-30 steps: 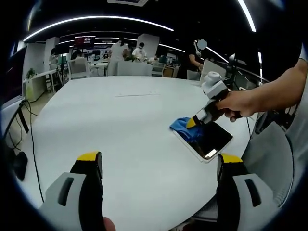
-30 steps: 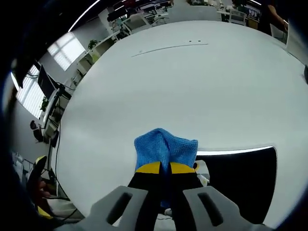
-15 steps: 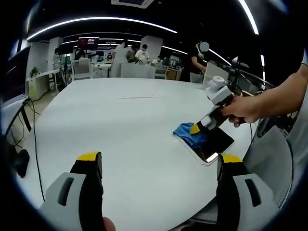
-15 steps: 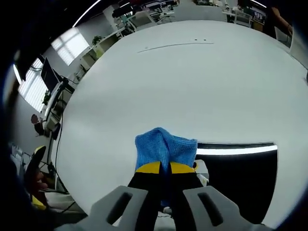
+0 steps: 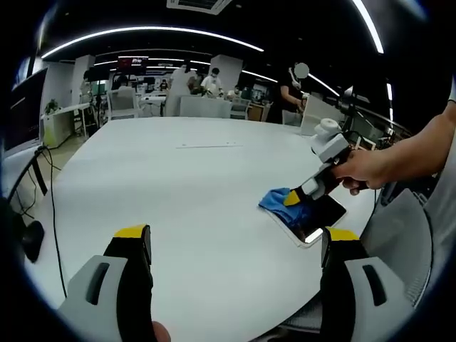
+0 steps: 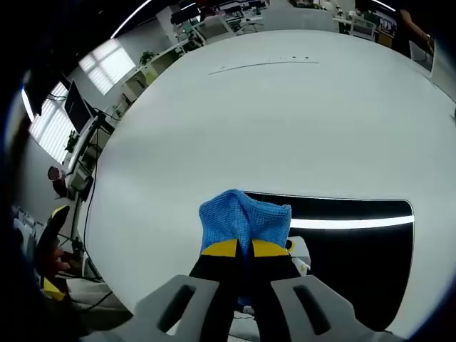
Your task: Wipe the mirror surface with the cleaning cloth until all visible marks leave the cleaned area.
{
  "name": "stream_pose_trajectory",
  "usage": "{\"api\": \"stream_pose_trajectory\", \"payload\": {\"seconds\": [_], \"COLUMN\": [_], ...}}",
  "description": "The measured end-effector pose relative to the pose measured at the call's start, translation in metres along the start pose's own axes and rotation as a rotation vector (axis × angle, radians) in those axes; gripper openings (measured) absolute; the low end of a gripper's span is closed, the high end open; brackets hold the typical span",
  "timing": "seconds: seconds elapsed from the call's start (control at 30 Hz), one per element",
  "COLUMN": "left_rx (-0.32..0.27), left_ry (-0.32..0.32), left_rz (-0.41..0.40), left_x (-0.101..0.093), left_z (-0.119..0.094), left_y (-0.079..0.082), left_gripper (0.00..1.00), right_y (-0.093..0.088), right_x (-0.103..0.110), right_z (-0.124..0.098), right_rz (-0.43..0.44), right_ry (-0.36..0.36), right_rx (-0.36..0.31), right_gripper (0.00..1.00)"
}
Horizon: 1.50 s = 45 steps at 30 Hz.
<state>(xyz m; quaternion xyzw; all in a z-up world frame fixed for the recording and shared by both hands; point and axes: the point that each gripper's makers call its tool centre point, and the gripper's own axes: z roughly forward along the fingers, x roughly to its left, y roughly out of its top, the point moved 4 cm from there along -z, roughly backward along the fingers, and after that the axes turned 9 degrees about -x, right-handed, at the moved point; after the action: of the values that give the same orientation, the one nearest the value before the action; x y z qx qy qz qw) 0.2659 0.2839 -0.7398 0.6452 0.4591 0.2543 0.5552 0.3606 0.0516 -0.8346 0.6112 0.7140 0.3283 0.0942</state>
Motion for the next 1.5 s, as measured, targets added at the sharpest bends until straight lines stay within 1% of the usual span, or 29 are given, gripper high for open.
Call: {"api": "stream_pose_trajectory", "payload": {"seconds": [0.13, 0.27, 0.4, 0.8, 1.07, 1.23, 1.5], "left_rx": [-0.007, -0.01, -0.008, -0.009, -0.012, -0.013, -0.018], "left_ry": [0.0, 0.002, -0.002, -0.003, 0.003, 0.007, 0.005], "left_rz": [0.002, -0.003, -0.004, -0.007, -0.01, -0.014, -0.019], "left_x": [0.0, 0.002, 0.0, -0.004, -0.004, -0.003, -0.006], "left_z": [0.0, 0.001, 0.002, 0.003, 0.002, 0.001, 0.002], "left_y": [0.002, 0.004, 0.003, 0.003, 0.002, 0.001, 0.002], "left_gripper": [0.99, 0.99, 0.99, 0.99, 0.99, 0.99, 0.99], "right_y": [-0.004, -0.009, -0.011, -0.011, -0.01, -0.011, -0.013], "right_x": [0.003, 0.006, 0.007, 0.007, 0.004, 0.001, -0.01], "right_z": [-0.004, -0.006, -0.008, -0.012, -0.01, -0.012, -0.014], "right_rz": [-0.015, -0.023, -0.038, -0.039, -0.026, -0.013, -0.006], "right_ry": [-0.001, 0.016, 0.018, 0.032, 0.038, 0.04, 0.036], "right_rx": [-0.007, 0.029, 0.014, 0.012, 0.005, 0.0, 0.001], "right_gripper": [0.0, 0.0, 0.0, 0.0, 0.0, 0.0, 0.0]}}
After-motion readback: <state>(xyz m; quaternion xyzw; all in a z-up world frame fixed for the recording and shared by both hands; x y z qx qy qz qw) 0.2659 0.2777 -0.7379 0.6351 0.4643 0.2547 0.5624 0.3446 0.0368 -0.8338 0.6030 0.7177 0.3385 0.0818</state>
